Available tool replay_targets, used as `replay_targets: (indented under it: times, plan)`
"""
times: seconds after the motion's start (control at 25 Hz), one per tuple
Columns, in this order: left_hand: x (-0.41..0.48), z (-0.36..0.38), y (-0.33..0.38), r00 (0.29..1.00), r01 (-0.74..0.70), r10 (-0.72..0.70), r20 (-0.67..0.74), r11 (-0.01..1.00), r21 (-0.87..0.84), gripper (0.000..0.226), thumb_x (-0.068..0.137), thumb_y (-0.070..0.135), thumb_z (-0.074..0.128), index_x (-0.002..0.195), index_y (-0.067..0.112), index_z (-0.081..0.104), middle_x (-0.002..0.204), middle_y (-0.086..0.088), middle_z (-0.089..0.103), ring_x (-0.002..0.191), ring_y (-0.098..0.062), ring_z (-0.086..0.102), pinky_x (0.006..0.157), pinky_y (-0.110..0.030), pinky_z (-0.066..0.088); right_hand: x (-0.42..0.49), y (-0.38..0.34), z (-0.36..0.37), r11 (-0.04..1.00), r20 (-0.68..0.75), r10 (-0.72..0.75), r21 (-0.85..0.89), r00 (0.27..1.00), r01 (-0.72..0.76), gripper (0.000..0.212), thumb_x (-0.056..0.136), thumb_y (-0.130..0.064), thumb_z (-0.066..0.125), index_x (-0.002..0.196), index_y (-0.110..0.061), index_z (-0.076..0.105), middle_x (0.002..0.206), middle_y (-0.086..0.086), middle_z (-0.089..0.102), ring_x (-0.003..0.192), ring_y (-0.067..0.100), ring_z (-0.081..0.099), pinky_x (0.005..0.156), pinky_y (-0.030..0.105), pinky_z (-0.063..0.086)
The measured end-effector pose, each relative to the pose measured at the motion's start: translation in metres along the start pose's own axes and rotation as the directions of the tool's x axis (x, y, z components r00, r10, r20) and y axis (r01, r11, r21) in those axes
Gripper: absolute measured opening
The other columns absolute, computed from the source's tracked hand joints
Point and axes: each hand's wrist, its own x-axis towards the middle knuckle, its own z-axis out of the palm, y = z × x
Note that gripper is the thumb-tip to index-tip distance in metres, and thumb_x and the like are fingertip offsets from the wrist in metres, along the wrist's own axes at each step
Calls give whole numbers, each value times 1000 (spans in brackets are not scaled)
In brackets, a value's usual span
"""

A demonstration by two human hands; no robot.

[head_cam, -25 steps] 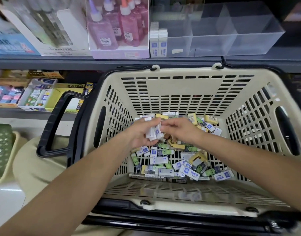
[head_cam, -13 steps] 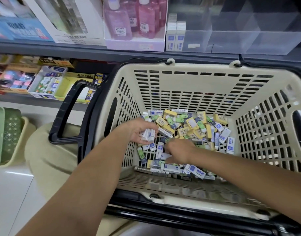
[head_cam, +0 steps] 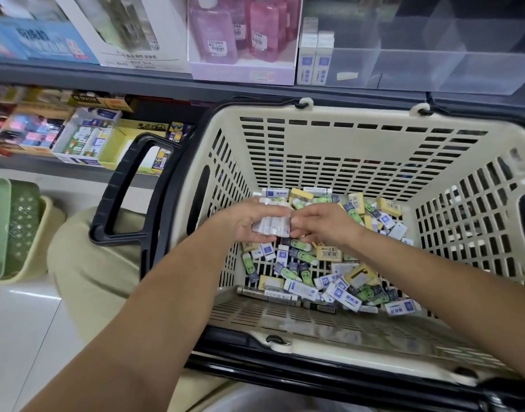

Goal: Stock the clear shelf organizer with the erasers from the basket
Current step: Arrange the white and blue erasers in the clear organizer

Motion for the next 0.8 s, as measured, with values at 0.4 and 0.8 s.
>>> replay_targets:
  times: [0.4, 0.8]
  plan:
    - [9, -12, -7, 986, 71, -61, -154, 996, 60, 55, 52, 16, 88, 92, 12, 50, 106, -10, 39, 85, -25, 51, 52, -29, 55, 10, 37, 41, 257, 170, -44, -950, 985, 175, 41, 89, -31, 59, 127, -19, 48, 128, 10, 41, 103, 30, 56, 73, 38, 51]
    - [2, -4, -3, 992, 108, -116, 57, 987, 118, 30, 72, 24, 77, 96, 13, 62, 83, -4, 70, 71, -16, 66, 58, -27, 53, -3, -22, -7, 982, 3, -18, -189, 1000, 18, 9, 85, -12, 64, 86, -20, 62, 75, 6, 68, 61, 13, 63, 57, 20, 52]
